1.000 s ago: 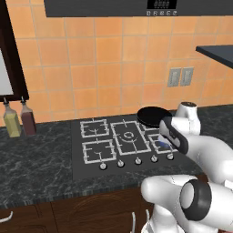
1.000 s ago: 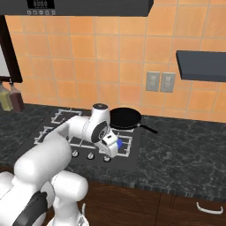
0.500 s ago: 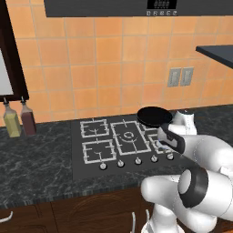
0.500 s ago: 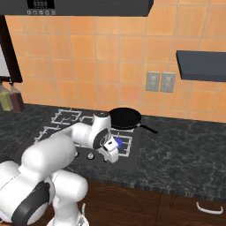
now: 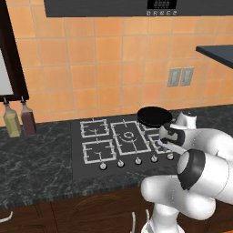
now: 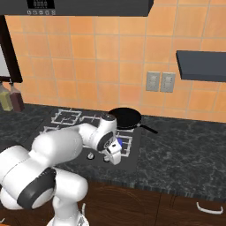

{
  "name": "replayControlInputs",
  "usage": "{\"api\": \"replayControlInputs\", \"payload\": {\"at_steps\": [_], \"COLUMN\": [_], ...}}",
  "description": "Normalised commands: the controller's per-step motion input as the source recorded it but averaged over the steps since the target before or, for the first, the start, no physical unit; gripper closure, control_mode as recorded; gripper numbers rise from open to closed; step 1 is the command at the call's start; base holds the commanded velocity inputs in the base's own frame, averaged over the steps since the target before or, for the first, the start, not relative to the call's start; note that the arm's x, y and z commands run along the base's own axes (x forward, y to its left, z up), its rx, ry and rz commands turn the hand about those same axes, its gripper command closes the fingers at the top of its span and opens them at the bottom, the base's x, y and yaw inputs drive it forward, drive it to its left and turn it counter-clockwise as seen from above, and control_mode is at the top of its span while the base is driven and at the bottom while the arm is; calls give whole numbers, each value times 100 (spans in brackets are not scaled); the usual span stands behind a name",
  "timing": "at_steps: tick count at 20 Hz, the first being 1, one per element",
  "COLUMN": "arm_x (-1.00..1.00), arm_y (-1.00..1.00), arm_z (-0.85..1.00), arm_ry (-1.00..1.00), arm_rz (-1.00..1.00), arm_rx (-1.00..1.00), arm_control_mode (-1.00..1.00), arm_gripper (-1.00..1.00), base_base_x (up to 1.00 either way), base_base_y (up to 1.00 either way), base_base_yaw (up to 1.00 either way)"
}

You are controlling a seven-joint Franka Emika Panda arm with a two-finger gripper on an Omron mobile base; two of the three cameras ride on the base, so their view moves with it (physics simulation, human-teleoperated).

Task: Turn off the front right burner of the stove.

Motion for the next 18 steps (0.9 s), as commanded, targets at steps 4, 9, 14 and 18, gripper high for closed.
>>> {"api": "replayControlInputs", "payload": {"at_steps": [4,9,14,18], "arm_x": [32,5,0,-41], "arm_y": [0,0,0,0], "arm_z": [-15,-14,-29,-25], "arm_ry": [3,12,11,-8], "arm_rz": [-10,-1,0,0], "arm_rx": [7,0,0,0], "arm_control_mode": [-100,-100,-100,-100], "arm_gripper": [-100,-100,-100,-100], "base_base_x": [0,0,0,0], "base_base_y": [0,0,0,0], "base_base_yaw": [0,0,0,0]}}
